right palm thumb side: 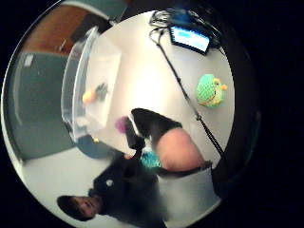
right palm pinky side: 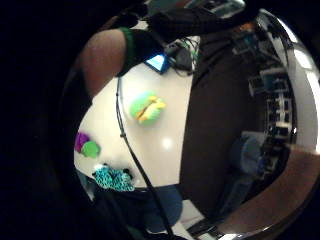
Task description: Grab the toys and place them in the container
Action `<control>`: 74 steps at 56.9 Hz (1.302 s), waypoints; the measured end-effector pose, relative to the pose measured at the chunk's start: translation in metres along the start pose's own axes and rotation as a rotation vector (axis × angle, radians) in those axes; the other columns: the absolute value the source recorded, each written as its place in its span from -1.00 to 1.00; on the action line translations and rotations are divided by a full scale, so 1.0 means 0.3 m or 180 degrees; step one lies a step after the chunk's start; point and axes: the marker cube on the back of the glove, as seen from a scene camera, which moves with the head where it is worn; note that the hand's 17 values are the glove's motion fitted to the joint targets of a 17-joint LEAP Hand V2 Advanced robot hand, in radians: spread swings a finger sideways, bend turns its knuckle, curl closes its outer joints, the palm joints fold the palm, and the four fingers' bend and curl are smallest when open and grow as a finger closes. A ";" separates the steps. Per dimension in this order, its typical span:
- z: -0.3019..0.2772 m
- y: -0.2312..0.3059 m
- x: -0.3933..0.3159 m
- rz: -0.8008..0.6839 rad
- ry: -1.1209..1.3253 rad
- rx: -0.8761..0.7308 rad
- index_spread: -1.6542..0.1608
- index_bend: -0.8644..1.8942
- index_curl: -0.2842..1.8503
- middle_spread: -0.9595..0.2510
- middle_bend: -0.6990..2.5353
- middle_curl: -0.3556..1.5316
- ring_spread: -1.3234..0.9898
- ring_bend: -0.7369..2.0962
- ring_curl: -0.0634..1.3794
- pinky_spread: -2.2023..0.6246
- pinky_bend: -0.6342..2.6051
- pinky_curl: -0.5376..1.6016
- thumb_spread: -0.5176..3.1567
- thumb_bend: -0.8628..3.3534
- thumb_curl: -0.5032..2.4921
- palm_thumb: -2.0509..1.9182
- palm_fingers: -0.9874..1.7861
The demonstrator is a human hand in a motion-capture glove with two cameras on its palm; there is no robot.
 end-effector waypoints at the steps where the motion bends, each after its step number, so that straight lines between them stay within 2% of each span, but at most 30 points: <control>1: 0.018 -0.008 0.020 0.0060 -0.0045 -0.0022 0.56 -0.31 -0.41 0.54 -0.41 -0.24 0.10 -0.18 -0.58 0.59 -0.10 -0.13 -0.08 -0.61 -0.48 0.02 -0.34; 9: 0.174 -0.032 0.088 0.0690 -0.0141 -0.0187 0.59 -0.33 -0.46 0.58 -0.47 -0.26 0.14 -0.21 -0.58 0.60 -0.03 -0.11 -0.07 -0.61 -0.48 0.01 -0.42; 18: 0.287 -0.051 0.110 0.0881 -0.0217 -0.0246 0.61 -0.33 -0.51 0.62 -0.49 -0.30 0.17 -0.26 -0.59 0.61 0.04 -0.09 -0.07 -0.61 -0.49 0.01 -0.45; 28: 0.386 -0.068 0.102 0.1015 -0.0138 -0.0297 0.59 -0.32 -0.55 0.63 -0.49 -0.34 0.19 -0.22 -0.56 0.61 0.12 -0.07 -0.07 -0.61 -0.49 0.01 -0.41; 37: 0.436 -0.086 0.088 0.0977 0.0293 -0.0089 0.54 -0.32 -0.58 0.59 -0.45 -0.34 0.17 -0.02 -0.46 0.58 0.15 -0.09 -0.07 -0.61 -0.49 0.02 -0.24; 48: 0.471 -0.109 0.071 0.1059 0.0221 0.0016 0.50 -0.30 -0.61 0.53 -0.40 -0.29 0.05 0.23 -0.35 0.44 0.17 -0.11 -0.04 -0.58 -0.48 0.06 0.01; 54: 0.473 -0.116 0.056 0.0952 0.0235 0.0199 0.49 -0.29 -0.62 0.51 -0.41 -0.28 0.00 0.29 -0.31 0.39 0.18 -0.12 0.02 -0.55 -0.46 0.13 0.07; 62: 0.427 -0.114 0.013 0.0652 0.0347 0.0503 0.53 -0.25 -0.59 0.42 -0.37 -0.24 -0.04 0.27 -0.33 0.35 0.16 -0.13 0.10 -0.45 -0.39 0.30 0.20; 68: 0.297 -0.101 -0.054 0.0341 0.0277 0.0765 0.53 -0.23 -0.56 0.35 -0.34 -0.21 -0.07 0.25 -0.33 0.33 0.16 -0.12 0.07 -0.43 -0.33 0.37 0.26; 74: 0.081 -0.057 -0.217 -0.0088 0.0004 0.1049 0.52 -0.18 -0.53 0.27 -0.31 -0.16 -0.10 0.26 -0.31 0.32 0.14 -0.12 0.01 -0.44 -0.28 0.40 0.34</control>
